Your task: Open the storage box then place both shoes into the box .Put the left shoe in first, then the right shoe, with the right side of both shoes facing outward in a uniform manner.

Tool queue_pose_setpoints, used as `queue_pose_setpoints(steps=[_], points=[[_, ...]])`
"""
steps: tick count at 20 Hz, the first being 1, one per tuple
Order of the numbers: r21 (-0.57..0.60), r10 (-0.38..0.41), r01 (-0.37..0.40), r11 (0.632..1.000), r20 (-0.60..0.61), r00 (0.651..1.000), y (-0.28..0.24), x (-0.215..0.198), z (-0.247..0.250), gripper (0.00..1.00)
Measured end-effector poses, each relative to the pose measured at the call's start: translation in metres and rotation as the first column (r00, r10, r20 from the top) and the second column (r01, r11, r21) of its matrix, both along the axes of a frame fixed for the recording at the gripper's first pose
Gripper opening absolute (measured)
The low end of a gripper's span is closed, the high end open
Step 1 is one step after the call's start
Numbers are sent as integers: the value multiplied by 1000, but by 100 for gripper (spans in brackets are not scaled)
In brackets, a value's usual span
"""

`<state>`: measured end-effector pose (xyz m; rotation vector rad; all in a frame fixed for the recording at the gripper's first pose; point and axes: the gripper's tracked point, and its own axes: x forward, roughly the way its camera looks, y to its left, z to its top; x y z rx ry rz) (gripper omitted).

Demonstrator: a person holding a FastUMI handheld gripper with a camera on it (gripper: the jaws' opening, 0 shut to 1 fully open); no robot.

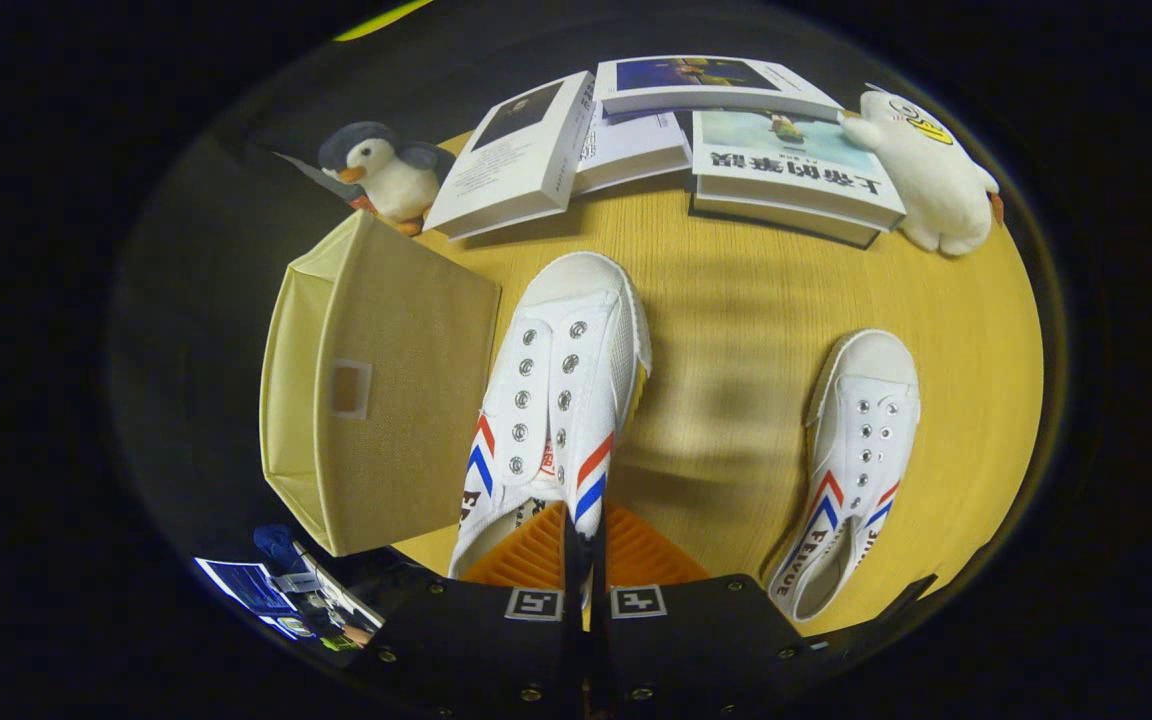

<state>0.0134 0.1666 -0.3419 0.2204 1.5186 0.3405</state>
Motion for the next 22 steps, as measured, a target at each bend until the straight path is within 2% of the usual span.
queue_pose_setpoints(steps=[7, 11, 22], points=[[53, 43, -48, 997, 94, 995, 28, 15, 103, 3], [90, 100, -112, 990, 131, 986, 67, 24, 136, 3], [107, 277, -297, 949, 166, 946, 162, 34, 154, 3]])
